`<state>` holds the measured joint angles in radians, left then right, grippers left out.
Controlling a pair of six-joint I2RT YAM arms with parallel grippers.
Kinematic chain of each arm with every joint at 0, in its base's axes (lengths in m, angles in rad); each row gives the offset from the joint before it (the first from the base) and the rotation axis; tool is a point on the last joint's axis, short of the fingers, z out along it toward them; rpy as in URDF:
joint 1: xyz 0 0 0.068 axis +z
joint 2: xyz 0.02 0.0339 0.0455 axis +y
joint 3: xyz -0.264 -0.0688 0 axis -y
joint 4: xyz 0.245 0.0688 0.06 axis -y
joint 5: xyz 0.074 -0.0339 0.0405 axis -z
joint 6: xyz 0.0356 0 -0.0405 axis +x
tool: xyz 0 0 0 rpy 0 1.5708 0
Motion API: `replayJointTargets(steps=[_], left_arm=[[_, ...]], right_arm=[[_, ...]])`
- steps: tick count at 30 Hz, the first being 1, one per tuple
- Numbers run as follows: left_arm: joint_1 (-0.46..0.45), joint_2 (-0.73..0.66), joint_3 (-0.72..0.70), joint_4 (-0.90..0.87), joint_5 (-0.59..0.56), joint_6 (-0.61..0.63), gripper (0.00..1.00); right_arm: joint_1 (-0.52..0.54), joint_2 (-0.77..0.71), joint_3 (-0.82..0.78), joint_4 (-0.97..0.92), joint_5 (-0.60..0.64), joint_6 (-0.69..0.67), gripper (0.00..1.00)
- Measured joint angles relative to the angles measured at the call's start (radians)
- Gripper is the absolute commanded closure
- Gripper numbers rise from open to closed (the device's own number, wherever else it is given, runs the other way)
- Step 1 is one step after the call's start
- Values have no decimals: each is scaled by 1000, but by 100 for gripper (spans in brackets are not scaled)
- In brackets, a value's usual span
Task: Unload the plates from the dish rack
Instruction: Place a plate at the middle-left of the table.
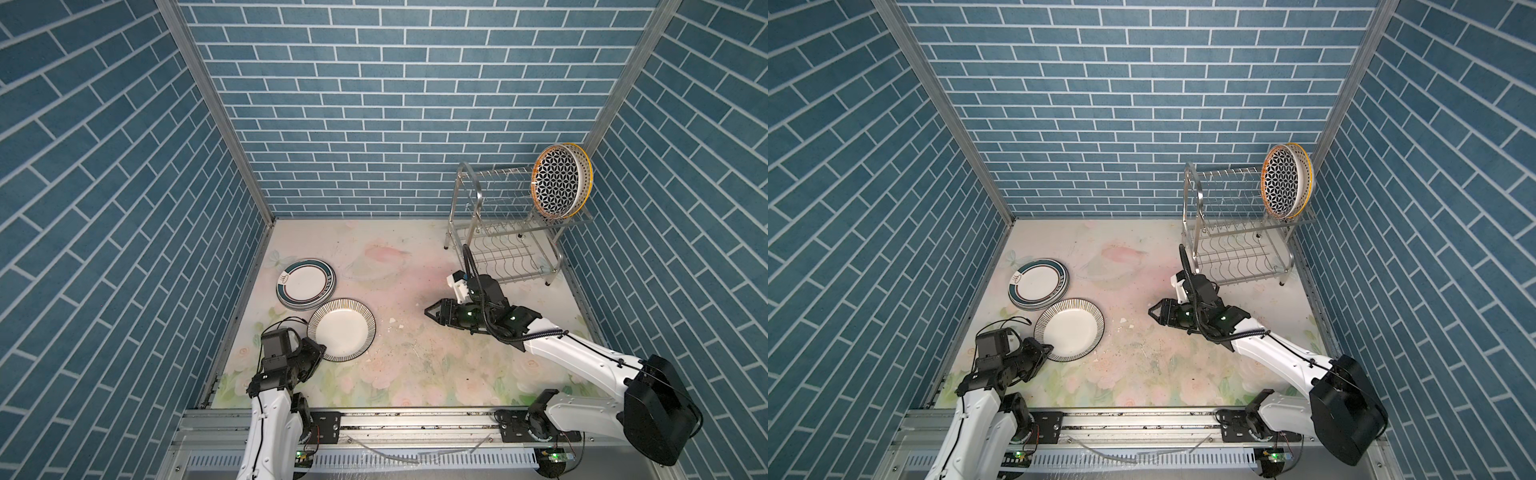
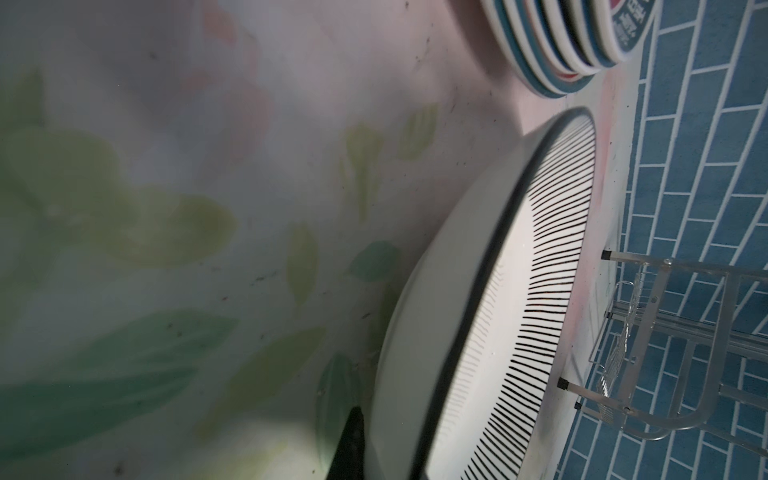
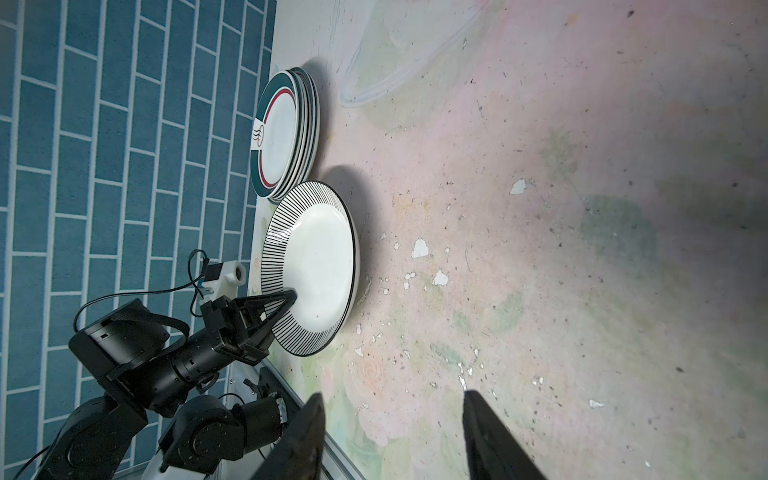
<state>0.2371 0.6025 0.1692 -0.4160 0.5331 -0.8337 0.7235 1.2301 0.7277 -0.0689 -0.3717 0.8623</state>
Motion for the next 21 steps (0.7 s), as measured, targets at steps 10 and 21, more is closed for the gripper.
replayJointTargets(steps=[10, 21], left_arm=[[11, 11, -3, 19, 5, 6, 80], [20, -2, -4, 47, 11, 9, 33]], right_arm=[[0, 0, -11, 0, -3, -5, 46], [-3, -20, -24, -3, -4, -6, 46]])
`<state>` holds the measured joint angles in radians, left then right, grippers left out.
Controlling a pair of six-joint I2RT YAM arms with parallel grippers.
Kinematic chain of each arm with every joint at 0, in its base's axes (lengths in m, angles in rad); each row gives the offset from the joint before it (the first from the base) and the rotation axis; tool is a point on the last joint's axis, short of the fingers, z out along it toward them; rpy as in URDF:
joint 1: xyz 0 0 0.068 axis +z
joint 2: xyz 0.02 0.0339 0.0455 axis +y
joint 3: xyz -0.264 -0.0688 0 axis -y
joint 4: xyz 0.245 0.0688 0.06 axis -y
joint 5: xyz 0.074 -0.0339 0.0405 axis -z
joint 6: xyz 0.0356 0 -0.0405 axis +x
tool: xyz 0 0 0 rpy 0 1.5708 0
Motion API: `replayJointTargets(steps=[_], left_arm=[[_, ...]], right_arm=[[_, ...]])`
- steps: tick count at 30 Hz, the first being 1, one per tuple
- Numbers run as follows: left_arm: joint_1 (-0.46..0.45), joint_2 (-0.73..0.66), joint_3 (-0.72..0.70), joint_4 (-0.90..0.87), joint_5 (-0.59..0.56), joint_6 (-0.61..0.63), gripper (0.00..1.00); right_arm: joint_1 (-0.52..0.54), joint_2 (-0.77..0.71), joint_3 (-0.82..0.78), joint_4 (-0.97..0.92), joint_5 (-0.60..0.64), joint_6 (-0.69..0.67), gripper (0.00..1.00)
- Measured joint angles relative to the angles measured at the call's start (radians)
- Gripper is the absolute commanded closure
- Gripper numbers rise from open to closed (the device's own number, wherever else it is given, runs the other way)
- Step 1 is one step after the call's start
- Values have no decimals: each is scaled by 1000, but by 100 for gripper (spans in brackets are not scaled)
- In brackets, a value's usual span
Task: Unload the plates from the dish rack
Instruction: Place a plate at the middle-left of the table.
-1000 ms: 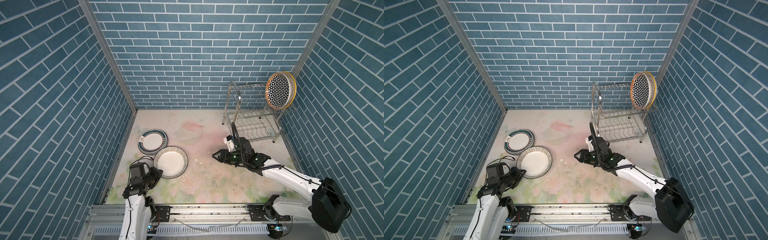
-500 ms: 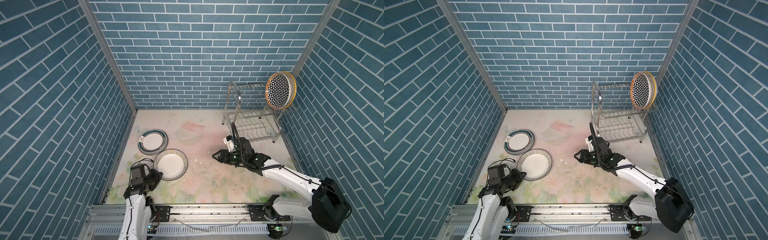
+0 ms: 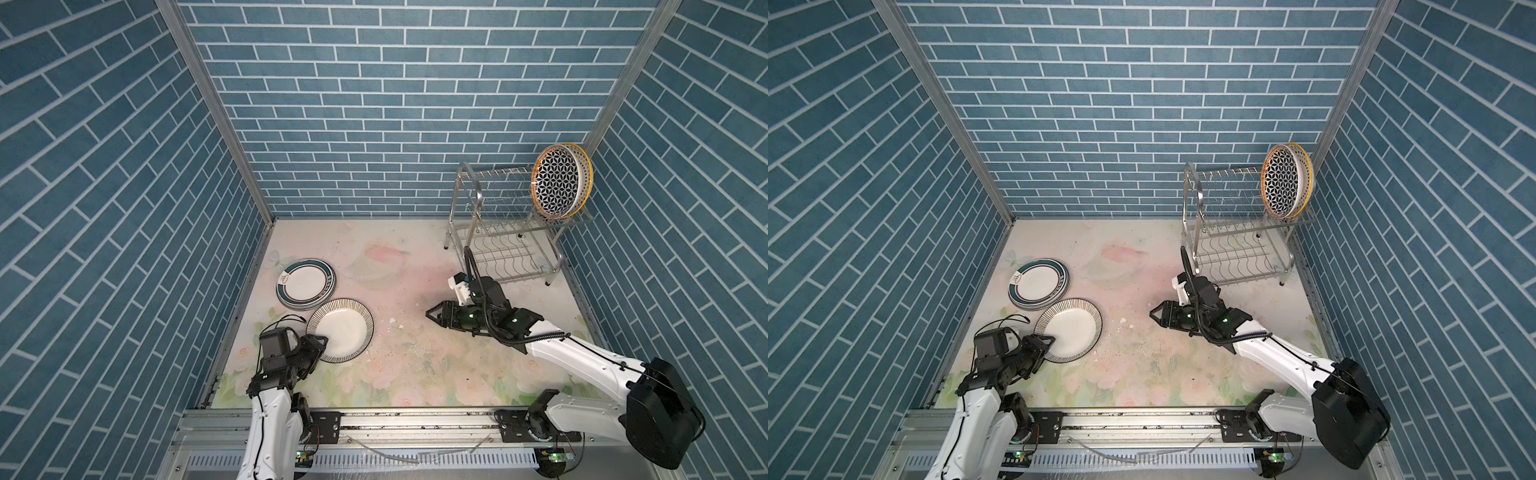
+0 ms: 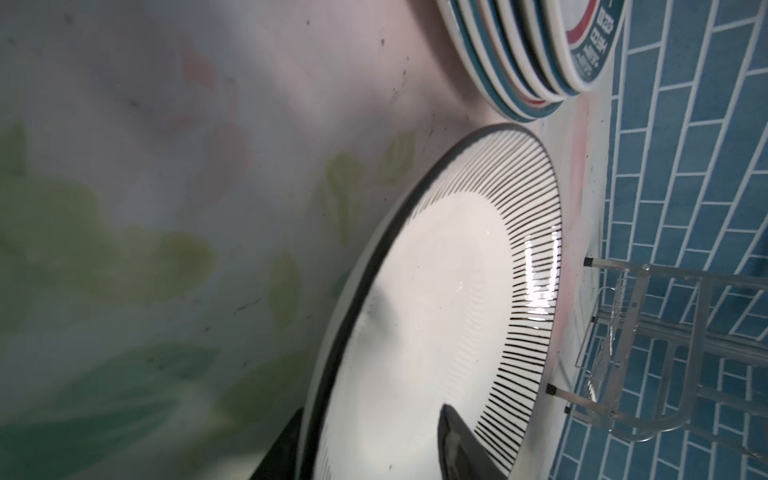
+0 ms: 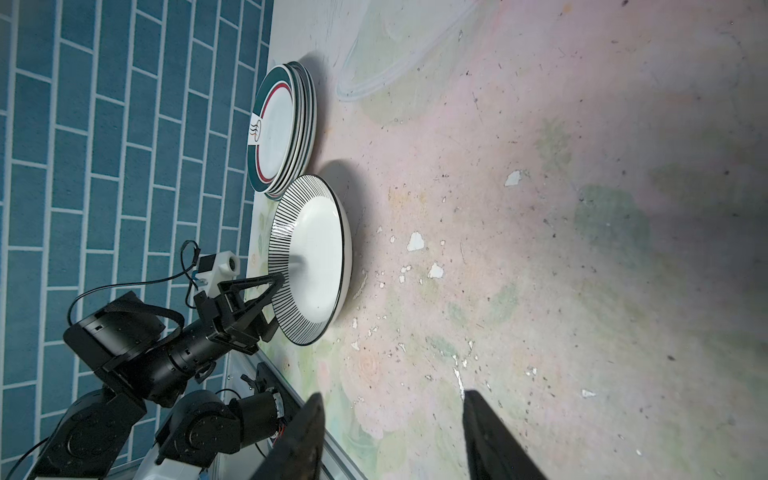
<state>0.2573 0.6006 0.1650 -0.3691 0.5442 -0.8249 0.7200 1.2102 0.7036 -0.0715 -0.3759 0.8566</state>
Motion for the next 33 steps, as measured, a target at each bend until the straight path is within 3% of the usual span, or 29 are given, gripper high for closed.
replayJointTargets(steps=[1, 2, 3, 12, 18, 23, 29, 33], left_arm=[[3, -8, 0, -1, -1, 0, 25], [7, -19, 0, -4, -2, -4, 2], [10, -29, 0, -7, -3, -2, 1], [27, -64, 2, -21, -3, -6, 1], [27, -165, 2, -90, -20, -35, 1], [29, -282, 2, -127, -26, -108, 1], [29, -286, 79, -196, -34, -126, 1], [30, -252, 204, -221, -53, -111, 1]], right_arm=[[0, 0, -1, -1, -1, 0, 46], [-1, 0, -2, 0, -1, 0, 46], [-1, 0, -4, 0, -1, 0, 46], [-11, -27, -17, -34, 7, -3, 46], [-27, -148, -3, -209, 93, -47, 39], [-42, -303, 77, -421, 235, -98, 24], [-65, -439, 228, -645, 405, -150, 1], [-69, -470, 337, -760, 507, -177, 1]])
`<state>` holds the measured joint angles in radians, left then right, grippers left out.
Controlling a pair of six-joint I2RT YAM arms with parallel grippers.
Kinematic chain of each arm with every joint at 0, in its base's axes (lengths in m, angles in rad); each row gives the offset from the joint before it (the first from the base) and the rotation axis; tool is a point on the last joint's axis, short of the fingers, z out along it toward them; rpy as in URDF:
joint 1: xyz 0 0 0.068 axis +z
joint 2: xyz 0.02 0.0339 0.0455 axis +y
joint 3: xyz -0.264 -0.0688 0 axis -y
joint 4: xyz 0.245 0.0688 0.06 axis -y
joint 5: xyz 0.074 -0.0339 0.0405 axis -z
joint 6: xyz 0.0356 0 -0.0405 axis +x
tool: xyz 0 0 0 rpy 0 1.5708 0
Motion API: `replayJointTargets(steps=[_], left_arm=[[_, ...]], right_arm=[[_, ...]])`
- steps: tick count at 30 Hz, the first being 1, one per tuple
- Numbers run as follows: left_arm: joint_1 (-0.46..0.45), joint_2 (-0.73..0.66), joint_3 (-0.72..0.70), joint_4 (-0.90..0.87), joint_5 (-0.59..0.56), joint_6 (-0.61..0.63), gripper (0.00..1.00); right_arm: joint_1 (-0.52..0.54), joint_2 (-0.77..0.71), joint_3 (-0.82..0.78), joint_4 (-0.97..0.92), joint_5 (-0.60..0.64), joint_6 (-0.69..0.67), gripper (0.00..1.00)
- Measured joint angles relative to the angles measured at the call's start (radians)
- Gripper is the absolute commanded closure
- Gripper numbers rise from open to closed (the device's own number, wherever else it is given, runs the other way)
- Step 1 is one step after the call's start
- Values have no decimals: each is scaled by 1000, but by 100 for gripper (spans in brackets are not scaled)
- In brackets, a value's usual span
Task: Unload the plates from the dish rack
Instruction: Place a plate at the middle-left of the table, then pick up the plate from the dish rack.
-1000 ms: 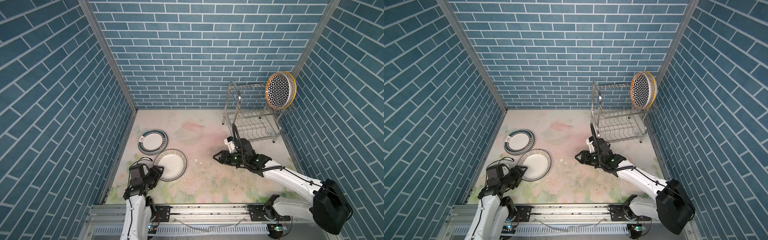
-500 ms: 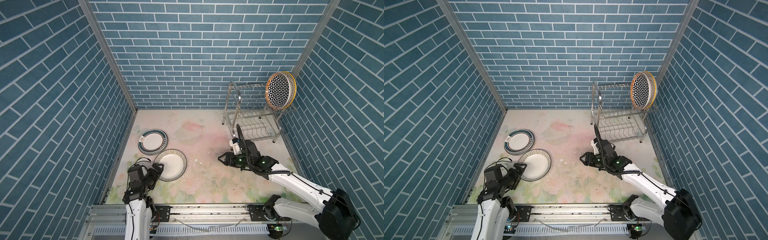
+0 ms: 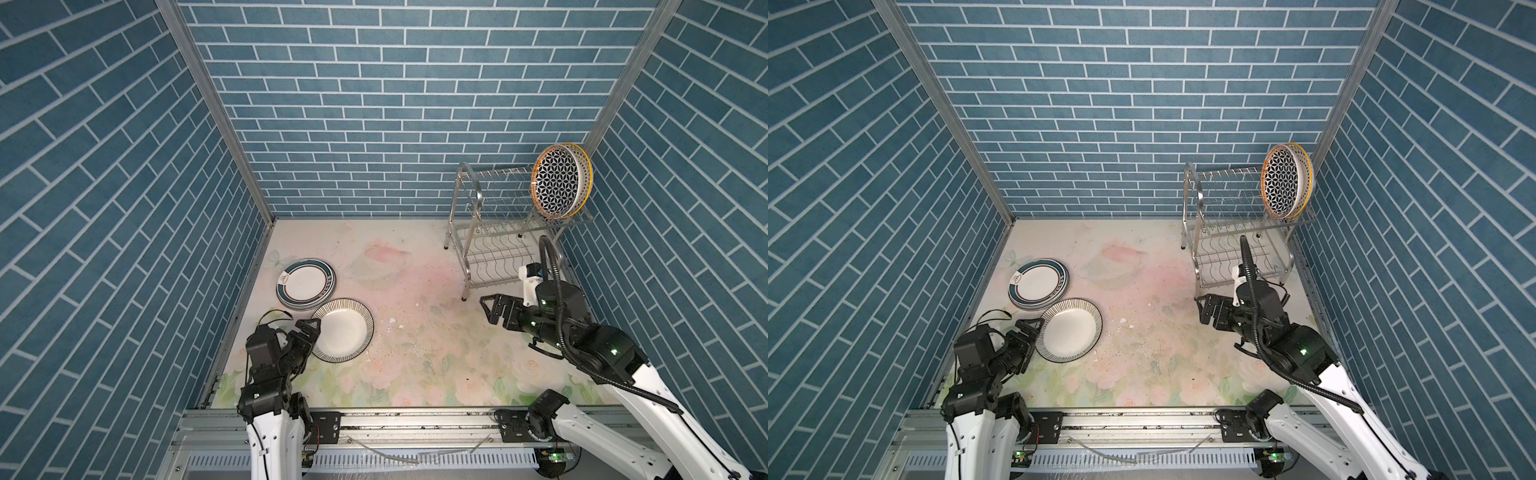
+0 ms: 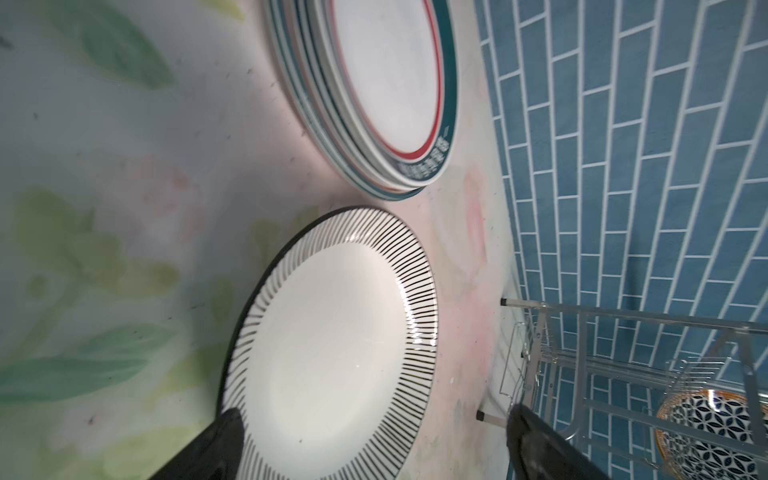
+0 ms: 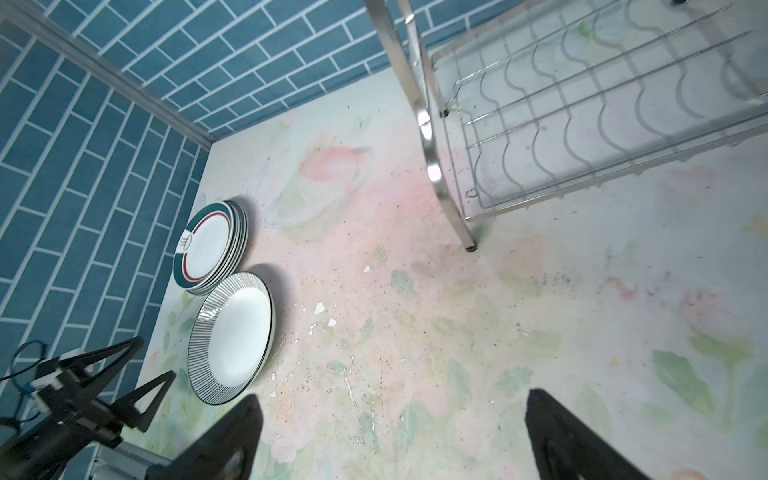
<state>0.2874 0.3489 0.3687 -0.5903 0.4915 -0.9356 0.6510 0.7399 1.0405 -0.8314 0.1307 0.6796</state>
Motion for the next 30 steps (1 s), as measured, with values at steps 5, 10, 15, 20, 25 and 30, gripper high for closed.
replayJointTargets(steps=[5, 10, 15, 20, 25, 30], left_arm=[[1, 98, 167, -10, -25, 55, 1], [1, 242, 349, -2, -22, 129, 1], [0, 258, 438, 82, -23, 147, 1], [-56, 325, 581, 113, -43, 182, 1], [-260, 426, 686, 115, -144, 253, 1], [-491, 582, 766, 116, -270, 335, 1]], right_arm=[[-2, -5, 162, -129, 146, -30, 1], [-2, 28, 367, -216, 328, -81, 1], [-2, 101, 581, -254, 501, -151, 1], [-2, 200, 763, -226, 662, -237, 1], [-2, 306, 866, -145, 785, -345, 1], [-17, 469, 1002, -107, 847, -424, 1]])
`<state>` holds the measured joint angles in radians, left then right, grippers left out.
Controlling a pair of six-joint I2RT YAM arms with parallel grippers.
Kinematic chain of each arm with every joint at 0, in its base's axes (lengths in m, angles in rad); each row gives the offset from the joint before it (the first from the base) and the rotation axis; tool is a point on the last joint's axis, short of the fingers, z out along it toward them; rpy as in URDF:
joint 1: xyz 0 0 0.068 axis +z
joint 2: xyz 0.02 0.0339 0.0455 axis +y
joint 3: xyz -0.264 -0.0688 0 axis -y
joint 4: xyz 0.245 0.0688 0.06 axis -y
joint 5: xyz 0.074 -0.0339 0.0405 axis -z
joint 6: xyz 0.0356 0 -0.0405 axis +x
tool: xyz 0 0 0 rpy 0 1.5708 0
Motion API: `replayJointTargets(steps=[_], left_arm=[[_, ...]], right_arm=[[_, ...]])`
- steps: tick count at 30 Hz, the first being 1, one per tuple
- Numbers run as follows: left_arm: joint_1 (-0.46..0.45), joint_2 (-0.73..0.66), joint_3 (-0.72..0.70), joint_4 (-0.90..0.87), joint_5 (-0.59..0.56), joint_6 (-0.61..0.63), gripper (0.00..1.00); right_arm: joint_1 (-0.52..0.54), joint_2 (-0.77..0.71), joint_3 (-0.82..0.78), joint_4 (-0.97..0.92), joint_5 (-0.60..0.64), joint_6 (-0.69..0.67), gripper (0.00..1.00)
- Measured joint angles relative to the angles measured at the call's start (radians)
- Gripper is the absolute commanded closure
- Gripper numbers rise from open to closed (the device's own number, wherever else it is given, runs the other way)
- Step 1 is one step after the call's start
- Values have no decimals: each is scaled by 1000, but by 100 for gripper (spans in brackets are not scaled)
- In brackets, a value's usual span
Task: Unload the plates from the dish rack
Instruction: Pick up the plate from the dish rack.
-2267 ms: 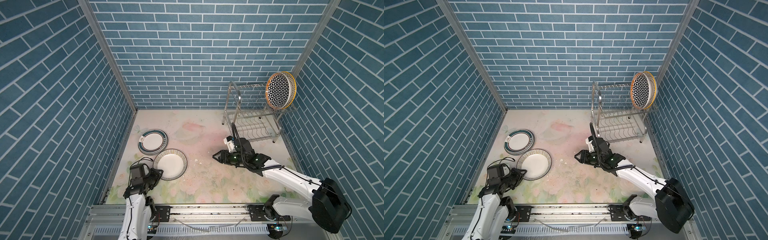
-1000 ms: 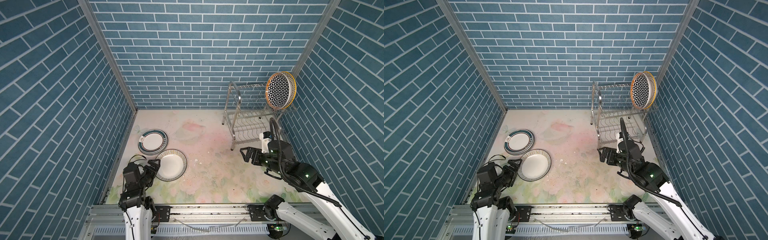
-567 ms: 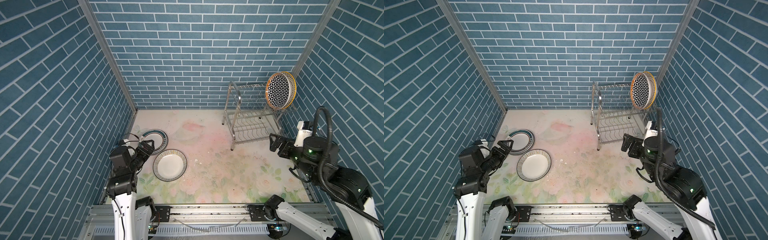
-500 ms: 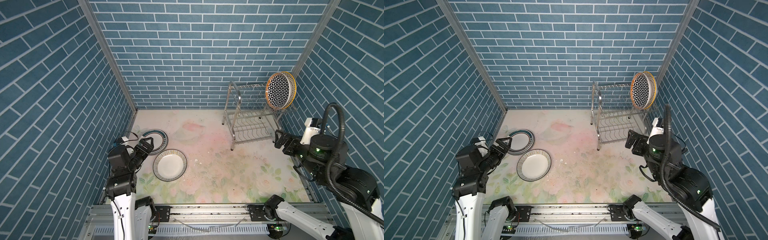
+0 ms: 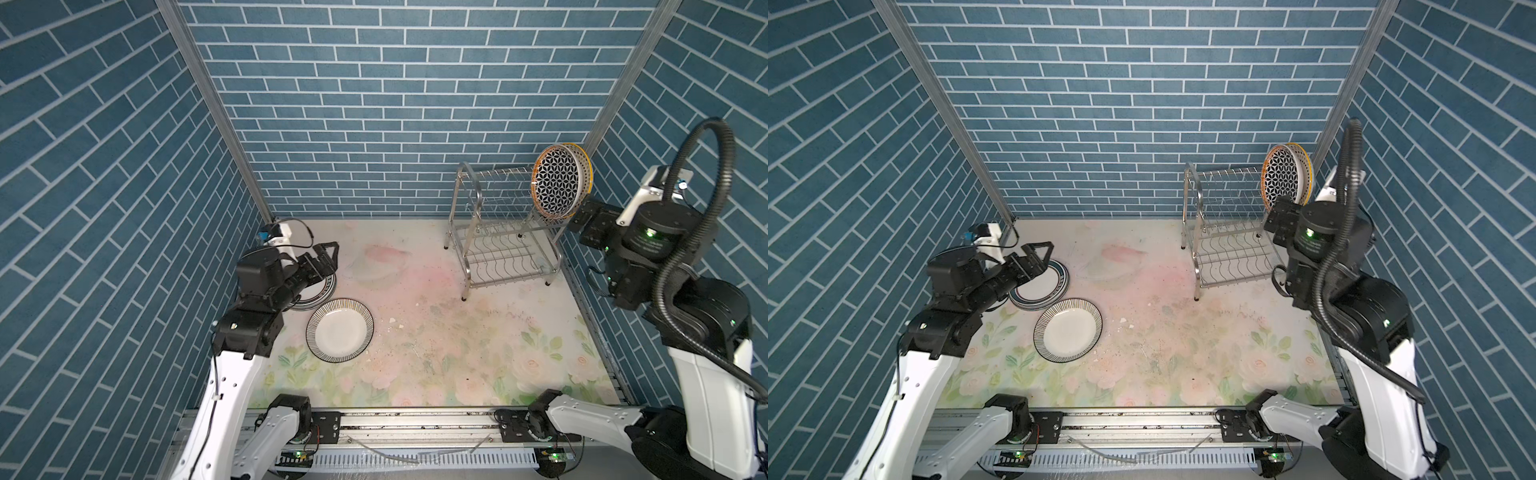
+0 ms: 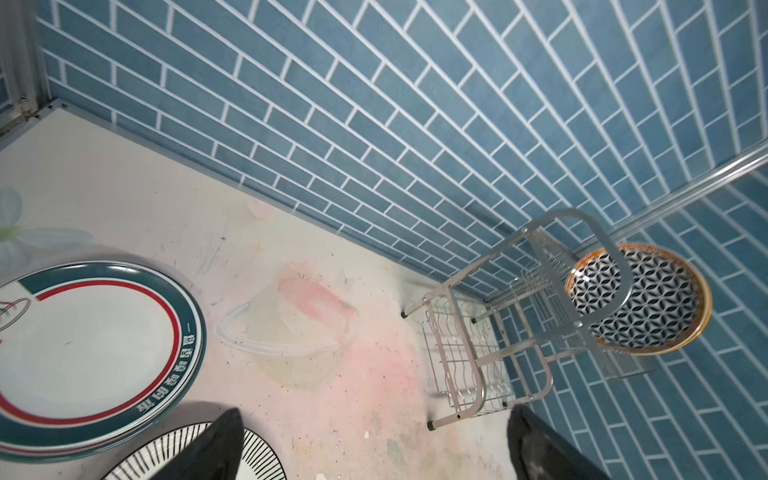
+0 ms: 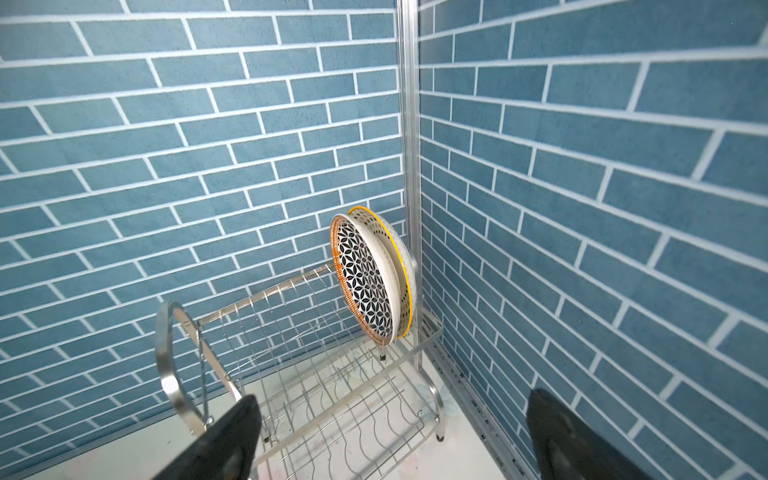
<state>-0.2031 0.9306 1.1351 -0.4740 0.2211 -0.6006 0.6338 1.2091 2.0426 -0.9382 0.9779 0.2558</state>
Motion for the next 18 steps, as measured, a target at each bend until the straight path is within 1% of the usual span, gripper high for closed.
replayJointTargets(steps=[2, 5, 11, 14, 18], left_arm=[[-72, 82, 27, 2, -45, 31, 1], [-145, 170, 36, 6, -100, 68, 1], [-210, 245, 54, 9, -178, 122, 1], [-224, 266, 63, 19, -197, 140, 1], [-241, 311, 91, 16, -210, 155, 1]], right_arm=[[-28, 86, 89, -17, -2, -8, 1], [-91, 205, 201, -68, -40, -10, 1], [-275, 432, 433, -194, -186, 5, 1], [-358, 514, 478, -231, -259, 11, 1], [-422, 585, 480, -251, -329, 25, 1]])
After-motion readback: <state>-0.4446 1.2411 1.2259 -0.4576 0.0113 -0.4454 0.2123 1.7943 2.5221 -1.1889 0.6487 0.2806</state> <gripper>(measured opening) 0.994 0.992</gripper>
